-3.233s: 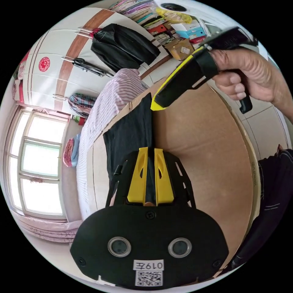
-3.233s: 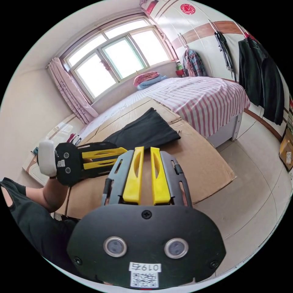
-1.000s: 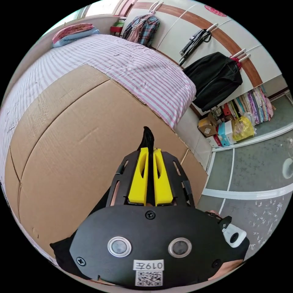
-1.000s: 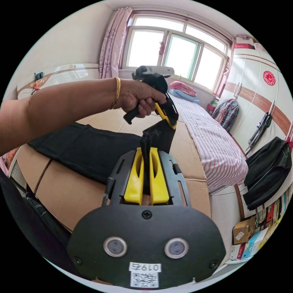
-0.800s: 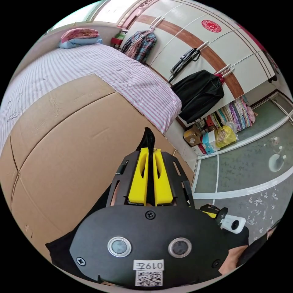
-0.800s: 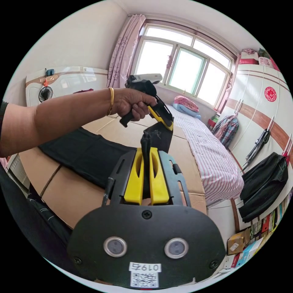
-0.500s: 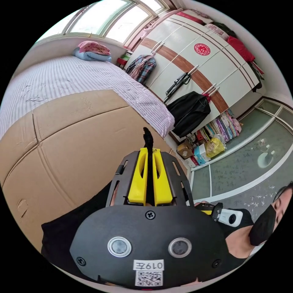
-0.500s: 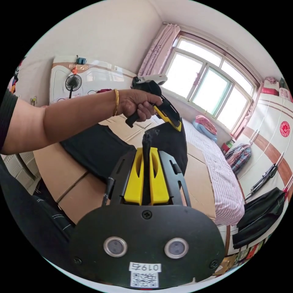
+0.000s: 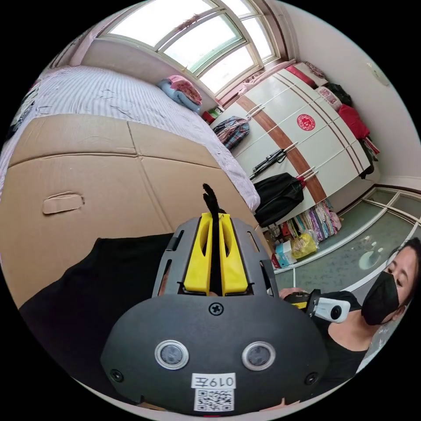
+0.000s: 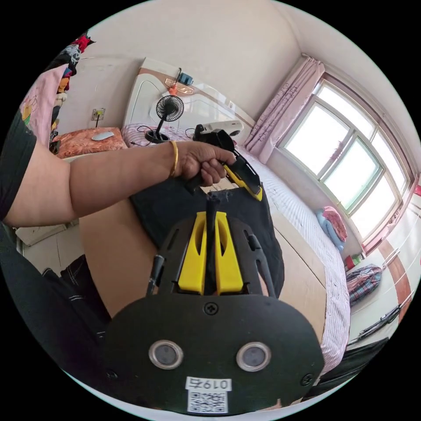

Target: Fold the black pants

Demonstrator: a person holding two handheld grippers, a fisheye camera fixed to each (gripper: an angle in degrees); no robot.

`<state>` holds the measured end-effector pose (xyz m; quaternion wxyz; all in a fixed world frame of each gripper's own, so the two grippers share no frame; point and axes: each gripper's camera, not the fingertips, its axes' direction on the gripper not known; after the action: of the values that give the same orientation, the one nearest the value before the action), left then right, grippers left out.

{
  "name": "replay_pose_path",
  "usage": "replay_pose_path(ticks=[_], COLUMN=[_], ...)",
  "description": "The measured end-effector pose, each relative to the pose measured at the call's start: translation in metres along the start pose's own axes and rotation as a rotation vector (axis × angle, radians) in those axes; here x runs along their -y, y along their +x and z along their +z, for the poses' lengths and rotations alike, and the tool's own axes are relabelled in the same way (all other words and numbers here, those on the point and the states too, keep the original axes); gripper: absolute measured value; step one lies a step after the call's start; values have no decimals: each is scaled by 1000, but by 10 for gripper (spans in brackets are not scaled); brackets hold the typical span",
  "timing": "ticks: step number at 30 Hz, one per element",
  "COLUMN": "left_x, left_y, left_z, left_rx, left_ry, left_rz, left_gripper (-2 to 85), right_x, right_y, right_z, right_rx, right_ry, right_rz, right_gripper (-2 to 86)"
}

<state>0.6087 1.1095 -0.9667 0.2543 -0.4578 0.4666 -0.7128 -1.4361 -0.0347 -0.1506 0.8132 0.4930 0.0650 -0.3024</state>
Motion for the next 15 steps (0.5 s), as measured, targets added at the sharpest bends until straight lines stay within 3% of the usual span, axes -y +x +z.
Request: replay_pose_path(ticks=[4, 15], left_x=[-30, -93], left_y=[-38, -70], left_z=[-4, -21], left_rx=[92, 160], left_ry=[-66, -135], left_rz=[-55, -104], left_gripper=[28, 27], right_x=[12, 15], right_y=[-26, -60], right_z=[53, 113], right_rx=[136, 231], right_ry=[-82, -168], right_rz=[1, 3], right_gripper=[-2, 4])
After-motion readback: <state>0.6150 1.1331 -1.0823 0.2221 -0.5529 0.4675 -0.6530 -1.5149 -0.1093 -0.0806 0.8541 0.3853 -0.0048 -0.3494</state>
